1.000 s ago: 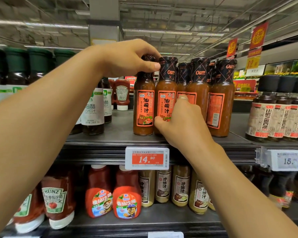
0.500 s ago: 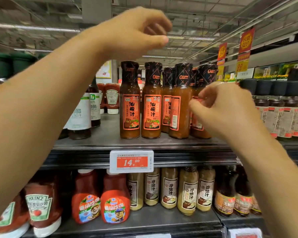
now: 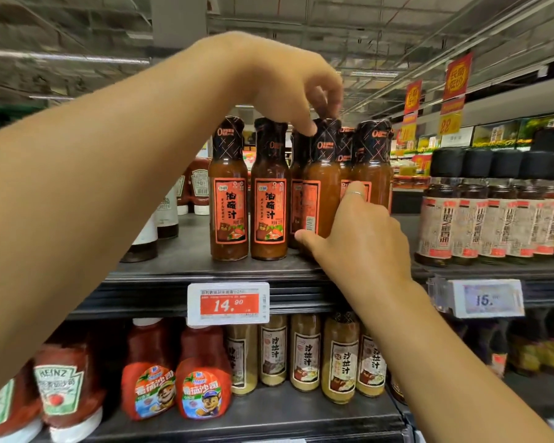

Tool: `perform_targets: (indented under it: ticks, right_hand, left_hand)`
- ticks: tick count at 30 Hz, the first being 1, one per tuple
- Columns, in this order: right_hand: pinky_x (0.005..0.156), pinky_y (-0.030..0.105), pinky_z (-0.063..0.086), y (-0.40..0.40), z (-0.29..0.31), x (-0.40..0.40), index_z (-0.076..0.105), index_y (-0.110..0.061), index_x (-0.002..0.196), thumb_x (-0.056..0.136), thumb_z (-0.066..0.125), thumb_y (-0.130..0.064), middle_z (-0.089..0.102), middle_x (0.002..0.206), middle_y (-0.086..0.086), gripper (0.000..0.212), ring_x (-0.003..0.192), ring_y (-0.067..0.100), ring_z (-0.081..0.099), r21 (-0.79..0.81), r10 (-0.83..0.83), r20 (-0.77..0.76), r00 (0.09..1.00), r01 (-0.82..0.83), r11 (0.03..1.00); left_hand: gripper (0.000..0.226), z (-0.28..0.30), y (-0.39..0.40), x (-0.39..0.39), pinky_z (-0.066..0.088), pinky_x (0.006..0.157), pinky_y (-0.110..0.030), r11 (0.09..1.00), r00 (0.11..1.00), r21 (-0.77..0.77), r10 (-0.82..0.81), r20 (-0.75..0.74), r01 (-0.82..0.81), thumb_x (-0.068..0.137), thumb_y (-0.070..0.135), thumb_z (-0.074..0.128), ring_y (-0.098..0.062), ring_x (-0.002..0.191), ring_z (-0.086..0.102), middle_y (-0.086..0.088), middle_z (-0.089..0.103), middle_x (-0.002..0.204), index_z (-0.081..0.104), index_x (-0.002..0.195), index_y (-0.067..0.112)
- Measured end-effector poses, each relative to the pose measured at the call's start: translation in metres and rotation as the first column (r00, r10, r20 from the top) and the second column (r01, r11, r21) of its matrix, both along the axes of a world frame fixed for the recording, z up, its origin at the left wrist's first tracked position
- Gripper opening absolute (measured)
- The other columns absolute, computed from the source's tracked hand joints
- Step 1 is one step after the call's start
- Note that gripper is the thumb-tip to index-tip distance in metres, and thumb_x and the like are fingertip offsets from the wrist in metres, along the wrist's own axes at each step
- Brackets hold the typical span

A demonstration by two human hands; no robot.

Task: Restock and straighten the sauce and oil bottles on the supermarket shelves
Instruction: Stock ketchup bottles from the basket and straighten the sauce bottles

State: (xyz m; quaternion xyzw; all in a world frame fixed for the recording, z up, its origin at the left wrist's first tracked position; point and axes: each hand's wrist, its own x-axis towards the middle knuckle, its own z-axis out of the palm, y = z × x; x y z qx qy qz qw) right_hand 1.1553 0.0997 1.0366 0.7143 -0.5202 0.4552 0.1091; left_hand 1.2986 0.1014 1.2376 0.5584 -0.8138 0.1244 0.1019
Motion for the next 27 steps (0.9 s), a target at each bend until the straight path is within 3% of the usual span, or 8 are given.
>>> perform_targets:
  ticks: [4, 7, 9, 12, 16, 20, 24, 27]
  right_hand:
    - [0.055, 0.029, 0.039, -0.003, 0.0, -0.003, 0.049, -0.014, 0.121, 0.075, 0.081, -0.061, 0.068, 0.095, 0.005, 0.073, 0.085, 0.031, 0.069, 0.033, 0.039, 0.015, 0.999, -0.04, 0.999]
    - [0.065, 0.035, 0.057, -0.007, 0.0, -0.006, 0.049, -0.017, 0.122, 0.078, 0.079, -0.057, 0.069, 0.097, 0.001, 0.067, 0.088, 0.027, 0.07, 0.091, 0.124, 0.066, 0.99, -0.13, 0.987]
    - [0.074, 0.041, 0.062, -0.008, -0.001, -0.007, 0.049, -0.02, 0.123, 0.081, 0.075, -0.054, 0.07, 0.099, -0.001, 0.06, 0.089, 0.024, 0.07, 0.123, 0.177, 0.096, 0.979, -0.188, 0.974]
    - [0.072, 0.041, 0.061, -0.007, -0.004, -0.005, 0.05, -0.022, 0.12, 0.084, 0.068, -0.055, 0.069, 0.097, -0.002, 0.052, 0.086, 0.024, 0.069, 0.125, 0.185, 0.091, 0.979, -0.196, 0.973]
    - [0.064, 0.033, 0.047, -0.004, -0.006, 0.002, 0.051, -0.012, 0.125, 0.078, 0.071, -0.07, 0.067, 0.099, 0.006, 0.077, 0.09, 0.033, 0.066, 0.063, 0.084, 0.052, 0.995, -0.088, 0.994]
    - [0.07, 0.037, 0.057, -0.004, -0.003, 0.003, 0.048, -0.014, 0.131, 0.067, 0.078, -0.073, 0.068, 0.102, 0.004, 0.092, 0.091, 0.03, 0.068, 0.081, 0.102, 0.055, 0.993, -0.106, 0.991]
    - [0.057, 0.02, 0.045, -0.011, 0.003, -0.002, 0.044, -0.017, 0.135, 0.072, 0.082, -0.062, 0.063, 0.1, -0.006, 0.085, 0.081, 0.014, 0.058, 0.22, 0.233, 0.122, 0.965, -0.255, 0.942]
    - [0.052, 0.014, 0.034, -0.013, 0.004, -0.006, 0.038, -0.024, 0.13, 0.079, 0.079, -0.056, 0.06, 0.099, -0.012, 0.073, 0.072, 0.003, 0.053, 0.276, 0.305, 0.156, 0.94, -0.338, 0.9]
  left_hand:
    - [0.04, -0.006, -0.004, -0.002, 0.042, 0.094, -0.039, 1.0, 0.998, -0.02, -0.005, 0.066, 0.006, 0.099, 0.025, 0.062, -0.004, 0.107, 0.055, 0.02, 0.055, 0.12, 0.055, 0.133, 0.046]
    - [0.033, -0.009, -0.003, 0.001, 0.04, 0.094, -0.039, 1.0, 0.994, -0.015, -0.011, 0.108, 0.012, 0.102, 0.038, 0.056, 0.002, 0.104, 0.053, 0.026, 0.055, 0.113, 0.057, 0.132, 0.052]
    - [0.034, -0.01, -0.004, 0.004, 0.044, 0.095, -0.041, 0.999, 0.993, -0.036, -0.013, 0.12, 0.017, 0.101, 0.048, 0.053, -0.008, 0.107, 0.057, 0.017, 0.06, 0.116, 0.056, 0.134, 0.048]
    - [0.05, -0.009, -0.006, 0.005, 0.042, 0.093, -0.037, 0.997, 0.985, -0.079, 0.001, 0.173, 0.013, 0.095, 0.065, 0.048, -0.014, 0.109, 0.058, 0.016, 0.06, 0.12, 0.057, 0.137, 0.04]
    - [0.078, -0.011, -0.012, -0.004, 0.04, 0.082, -0.033, 0.985, 0.98, -0.17, 0.055, 0.192, -0.022, 0.081, 0.085, 0.04, -0.008, 0.091, 0.057, 0.026, 0.056, 0.093, 0.068, 0.125, 0.028]
    - [0.087, -0.017, -0.022, -0.004, 0.039, 0.07, -0.025, 0.957, 0.99, -0.286, 0.085, 0.116, -0.049, 0.079, 0.09, 0.039, -0.012, 0.086, 0.057, 0.015, 0.056, 0.083, 0.073, 0.113, 0.018]
    - [0.065, -0.016, -0.012, 0.002, 0.041, 0.08, -0.03, 0.974, 0.997, -0.228, 0.024, 0.069, -0.007, 0.084, 0.082, 0.05, -0.012, 0.096, 0.06, 0.023, 0.057, 0.09, 0.068, 0.121, 0.032]
    - [0.031, -0.007, -0.002, 0.012, 0.042, 0.085, -0.028, 0.996, 0.996, -0.051, -0.08, -0.027, 0.078, 0.087, 0.054, 0.069, 0.004, 0.096, 0.065, 0.021, 0.069, 0.101, 0.068, 0.118, 0.047]
